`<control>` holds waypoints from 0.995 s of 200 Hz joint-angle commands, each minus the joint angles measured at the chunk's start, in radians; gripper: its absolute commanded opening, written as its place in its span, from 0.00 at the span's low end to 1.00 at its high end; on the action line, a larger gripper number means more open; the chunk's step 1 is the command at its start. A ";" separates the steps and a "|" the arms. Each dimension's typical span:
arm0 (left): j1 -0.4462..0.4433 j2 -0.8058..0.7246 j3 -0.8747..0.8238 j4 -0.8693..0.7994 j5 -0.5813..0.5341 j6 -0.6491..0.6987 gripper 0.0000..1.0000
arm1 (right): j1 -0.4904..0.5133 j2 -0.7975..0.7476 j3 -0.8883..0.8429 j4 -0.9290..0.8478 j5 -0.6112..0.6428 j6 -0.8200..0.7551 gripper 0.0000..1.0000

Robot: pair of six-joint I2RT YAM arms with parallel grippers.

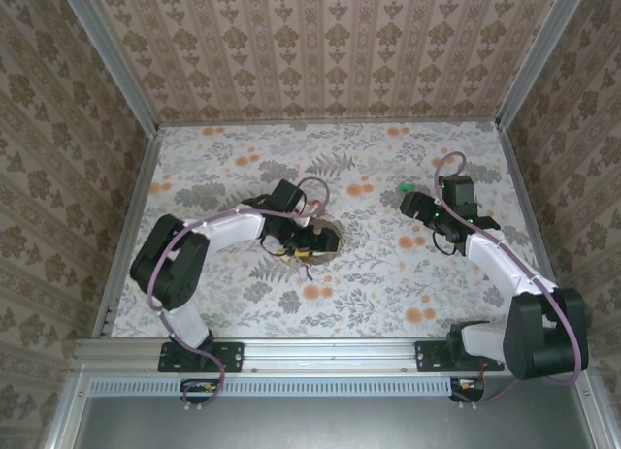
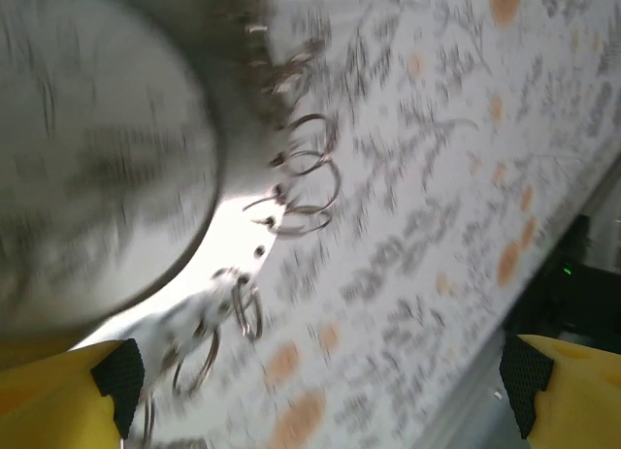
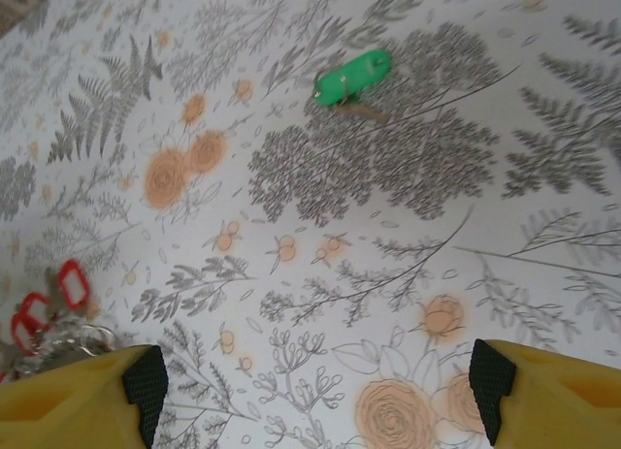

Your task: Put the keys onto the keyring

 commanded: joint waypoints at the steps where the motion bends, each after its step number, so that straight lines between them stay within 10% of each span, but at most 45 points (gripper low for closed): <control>1: 0.019 -0.123 -0.104 -0.071 0.036 -0.088 0.98 | 0.039 0.054 0.051 -0.021 -0.062 -0.018 0.82; 91: 0.334 -0.381 -0.036 -0.308 -0.015 0.074 1.00 | 0.376 0.266 0.178 -0.224 -0.192 -0.264 0.44; 199: 0.182 -0.441 -0.354 0.415 -0.517 0.186 1.00 | 0.475 0.284 -0.007 -0.052 -0.321 -0.049 0.34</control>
